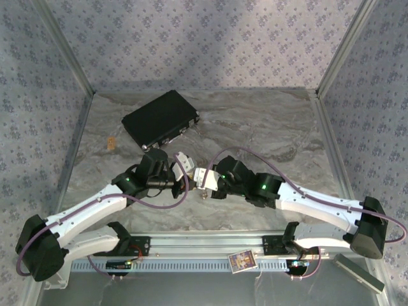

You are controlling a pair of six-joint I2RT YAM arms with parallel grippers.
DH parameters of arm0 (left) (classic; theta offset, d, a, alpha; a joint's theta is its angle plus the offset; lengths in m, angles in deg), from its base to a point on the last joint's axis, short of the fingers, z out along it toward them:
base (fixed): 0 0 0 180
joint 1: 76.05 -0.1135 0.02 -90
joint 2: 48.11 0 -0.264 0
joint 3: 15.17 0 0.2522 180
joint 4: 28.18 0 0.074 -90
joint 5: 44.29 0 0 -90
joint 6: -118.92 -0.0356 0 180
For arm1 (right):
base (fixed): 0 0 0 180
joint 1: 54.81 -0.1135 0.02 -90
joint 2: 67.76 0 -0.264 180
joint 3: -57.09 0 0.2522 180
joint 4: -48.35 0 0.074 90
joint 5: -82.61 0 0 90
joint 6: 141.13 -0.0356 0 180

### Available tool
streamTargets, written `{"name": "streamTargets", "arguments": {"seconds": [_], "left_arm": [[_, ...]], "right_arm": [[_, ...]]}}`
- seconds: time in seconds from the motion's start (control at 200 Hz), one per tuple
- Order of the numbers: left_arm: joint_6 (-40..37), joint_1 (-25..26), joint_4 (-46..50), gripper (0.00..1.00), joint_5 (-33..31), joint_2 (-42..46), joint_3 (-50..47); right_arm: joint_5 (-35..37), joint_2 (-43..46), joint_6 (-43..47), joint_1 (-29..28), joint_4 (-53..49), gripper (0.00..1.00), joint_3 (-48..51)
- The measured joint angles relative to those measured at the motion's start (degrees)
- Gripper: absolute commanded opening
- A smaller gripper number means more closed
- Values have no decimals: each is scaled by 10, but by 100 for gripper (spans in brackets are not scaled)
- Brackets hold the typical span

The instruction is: Put the keys on the keyring

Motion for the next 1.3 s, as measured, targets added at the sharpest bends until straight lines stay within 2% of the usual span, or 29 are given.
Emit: {"name": "streamTargets", "arguments": {"seconds": [0.115,0.415,0.665,0.984,1.299], "left_arm": [[-6,0,-5,0,-4,6,0],[-67,21,-36,0,-28,14,0],[-126,26,-73,0,-35,16,-10],[-159,26,-85,0,-36,26,-24],[-176,26,-94,0,-33,39,-33]], "right_arm": [[6,6,8,-1,0,23,3],[-16,62,-7,13,-13,42,36],[-67,118,-68,74,-5,41,71],[-103,129,-87,76,54,42,112],[-111,128,-66,73,115,36,124]]}}
